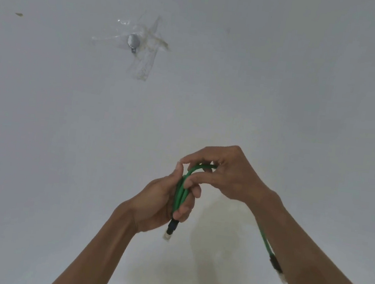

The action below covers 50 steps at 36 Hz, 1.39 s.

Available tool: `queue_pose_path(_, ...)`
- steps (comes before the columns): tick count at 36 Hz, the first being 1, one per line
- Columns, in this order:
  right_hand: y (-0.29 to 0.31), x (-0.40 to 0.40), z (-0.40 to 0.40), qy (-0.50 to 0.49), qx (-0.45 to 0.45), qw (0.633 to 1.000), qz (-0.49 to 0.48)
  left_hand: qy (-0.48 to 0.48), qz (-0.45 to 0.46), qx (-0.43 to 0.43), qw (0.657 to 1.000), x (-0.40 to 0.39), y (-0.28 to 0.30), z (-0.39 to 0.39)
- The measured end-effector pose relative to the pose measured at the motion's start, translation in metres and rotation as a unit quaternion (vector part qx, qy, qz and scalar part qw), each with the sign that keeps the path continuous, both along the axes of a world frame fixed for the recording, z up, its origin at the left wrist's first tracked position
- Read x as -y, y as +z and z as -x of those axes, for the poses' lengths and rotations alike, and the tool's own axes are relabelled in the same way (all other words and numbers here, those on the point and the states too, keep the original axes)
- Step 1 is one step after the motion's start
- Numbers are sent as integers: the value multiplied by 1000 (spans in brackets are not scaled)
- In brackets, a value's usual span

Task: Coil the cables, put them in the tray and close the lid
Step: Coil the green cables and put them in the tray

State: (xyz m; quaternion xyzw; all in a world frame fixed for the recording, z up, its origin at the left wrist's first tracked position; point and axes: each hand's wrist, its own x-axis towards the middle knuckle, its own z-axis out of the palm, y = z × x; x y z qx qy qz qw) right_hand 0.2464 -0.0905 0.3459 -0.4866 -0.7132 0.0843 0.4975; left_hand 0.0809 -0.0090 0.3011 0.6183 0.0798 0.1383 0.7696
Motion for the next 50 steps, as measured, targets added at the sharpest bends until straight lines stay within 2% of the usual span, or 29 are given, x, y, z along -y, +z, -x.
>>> queue_pose_path(5,-5,-6,-14,18,-135,990,37,-35,17,38,999,11,-3,-3)
queue_pose_path(11,-46,-7,1,40,-314,947,58,-35,26,110,993,18,2,-14)
queue_pose_path(15,-77,-1,23,38,-349,933,80,-60,13,150,987,15,10,-19)
queue_pose_path(17,-90,1,28,-33,-354,928,107,-53,29,151,987,10,16,-21)
queue_pose_path(19,-104,4,34,-55,-325,936,124,-29,39,149,988,4,19,-23)
queue_pose_path(23,-112,12,51,-36,-362,920,143,38,32,155,987,-6,22,-27)
queue_pose_path(28,-114,20,66,-85,-343,930,104,103,-19,153,983,-18,27,-31)
queue_pose_path(32,-108,30,71,-157,-258,949,93,139,-104,115,978,-26,25,-32)
queue_pose_path(34,-101,37,68,-195,-176,963,68,150,-129,90,976,-30,20,-30)
queue_pose_path(36,-91,40,61,-234,-50,970,40,147,-152,64,975,-32,13,-26)
queue_pose_path(39,-69,38,40,-283,137,949,-12,134,-184,25,973,-26,6,-23)
queue_pose_path(41,-53,33,26,-275,194,941,-20,128,-194,20,972,-18,4,-22)
queue_pose_path(46,-24,18,-1,-255,232,934,-96,119,-150,-34,981,-9,1,-17)
queue_pose_path(48,-20,10,-8,-210,206,952,-82,104,-130,-52,985,-4,-2,-17)
queue_pose_path(50,-19,4,-11,-150,131,978,-60,89,-93,-50,990,1,-3,-18)
